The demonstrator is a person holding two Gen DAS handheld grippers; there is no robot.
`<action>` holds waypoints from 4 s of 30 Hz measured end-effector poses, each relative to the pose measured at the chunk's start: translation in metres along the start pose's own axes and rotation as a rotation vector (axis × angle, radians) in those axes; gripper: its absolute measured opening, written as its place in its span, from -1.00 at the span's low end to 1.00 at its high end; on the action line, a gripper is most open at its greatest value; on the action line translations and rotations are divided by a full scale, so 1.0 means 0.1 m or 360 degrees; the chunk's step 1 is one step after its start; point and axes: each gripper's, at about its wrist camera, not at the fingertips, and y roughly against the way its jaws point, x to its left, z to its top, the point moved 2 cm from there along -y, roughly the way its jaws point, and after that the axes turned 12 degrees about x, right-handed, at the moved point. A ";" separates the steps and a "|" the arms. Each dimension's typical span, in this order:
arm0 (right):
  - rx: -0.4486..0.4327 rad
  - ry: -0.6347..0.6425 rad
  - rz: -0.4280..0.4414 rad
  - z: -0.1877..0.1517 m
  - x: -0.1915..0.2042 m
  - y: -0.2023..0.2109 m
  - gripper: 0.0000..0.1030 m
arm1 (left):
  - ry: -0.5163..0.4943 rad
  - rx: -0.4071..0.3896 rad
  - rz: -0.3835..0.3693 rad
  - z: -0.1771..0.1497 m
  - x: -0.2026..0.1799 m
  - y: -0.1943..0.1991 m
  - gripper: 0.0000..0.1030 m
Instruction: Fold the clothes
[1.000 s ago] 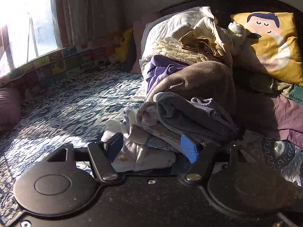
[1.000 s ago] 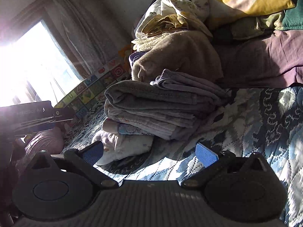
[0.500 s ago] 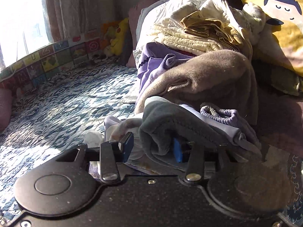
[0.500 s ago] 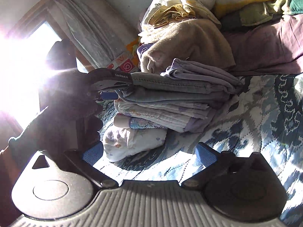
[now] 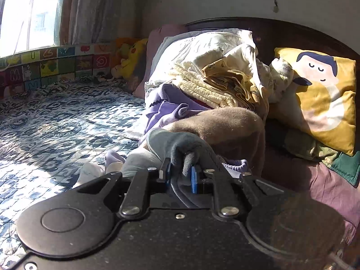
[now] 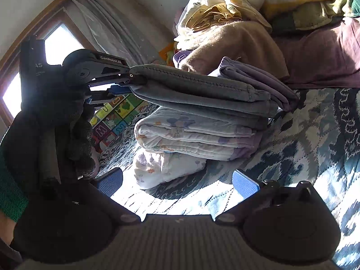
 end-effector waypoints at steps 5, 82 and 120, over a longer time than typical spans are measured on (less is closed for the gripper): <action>-0.0001 0.0063 0.0079 -0.05 0.12 0.03 0.99 | 0.0088 -0.0140 -0.0004 0.25 0.16 0.52 -0.71; 0.0936 0.0688 0.0541 -2.04 1.93 -0.89 0.99 | 0.0730 0.0237 0.0829 -3.24 2.62 2.79 -0.94; 0.0854 0.0254 0.0404 -1.72 1.50 -1.04 0.99 | 0.0496 0.0275 0.0738 -3.06 2.35 2.41 0.86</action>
